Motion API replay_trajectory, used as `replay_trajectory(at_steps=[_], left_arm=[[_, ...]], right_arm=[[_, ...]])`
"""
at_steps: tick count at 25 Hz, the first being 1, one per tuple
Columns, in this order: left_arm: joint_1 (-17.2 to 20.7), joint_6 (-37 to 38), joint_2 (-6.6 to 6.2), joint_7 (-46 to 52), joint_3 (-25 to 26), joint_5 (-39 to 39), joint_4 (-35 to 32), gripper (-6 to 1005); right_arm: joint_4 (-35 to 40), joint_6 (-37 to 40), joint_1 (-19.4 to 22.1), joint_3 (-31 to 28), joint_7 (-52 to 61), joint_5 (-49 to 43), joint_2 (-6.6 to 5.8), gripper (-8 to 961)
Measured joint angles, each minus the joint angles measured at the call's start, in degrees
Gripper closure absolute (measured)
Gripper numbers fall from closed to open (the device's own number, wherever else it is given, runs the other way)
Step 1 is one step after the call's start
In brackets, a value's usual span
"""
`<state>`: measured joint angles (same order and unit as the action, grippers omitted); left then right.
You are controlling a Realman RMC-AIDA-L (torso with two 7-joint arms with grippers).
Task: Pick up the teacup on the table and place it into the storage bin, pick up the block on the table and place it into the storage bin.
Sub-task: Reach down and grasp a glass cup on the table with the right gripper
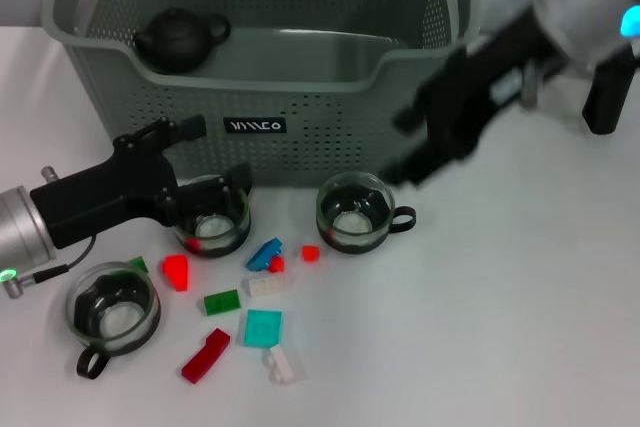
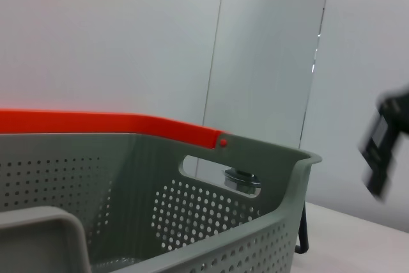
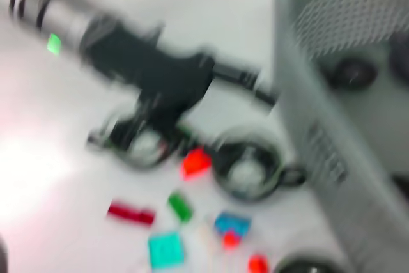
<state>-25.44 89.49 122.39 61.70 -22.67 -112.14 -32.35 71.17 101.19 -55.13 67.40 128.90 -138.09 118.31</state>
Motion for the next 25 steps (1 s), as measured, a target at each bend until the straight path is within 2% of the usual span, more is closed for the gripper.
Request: replay_trajectory(at_steps=[3,5,12,21,25], left_arm=[[0.1,-0.1,-0.07,0.0,0.0,0.0,0.0,64],[0.1,-0.5,-0.07,0.1,0.0,0.0,0.0,64],[0.3,-1.7,0.03,0.2,0.0,0.0,0.0,65],[0.4,-1.7,0.04,0.1,0.0,0.0,0.7,65],[0.4,-1.7,0.04,0.1,0.0,0.0,0.8,65]], right_arm=[[-0.7,-1.5,2.0,3.8,-3.6,-3.1,1.68,247],[-2.0,-4.3,3.0,7.3,-4.8,-3.7,2.14,247],[-11.0,-16.4,2.7,17.0,-5.0,-2.2,2.28,249],[-17.0,-30.5,0.9,30.6,-4.5,-1.1,2.58,249],[-20.0,-35.1,-0.2,34.7,-4.4,-0.6,2.67,250]])
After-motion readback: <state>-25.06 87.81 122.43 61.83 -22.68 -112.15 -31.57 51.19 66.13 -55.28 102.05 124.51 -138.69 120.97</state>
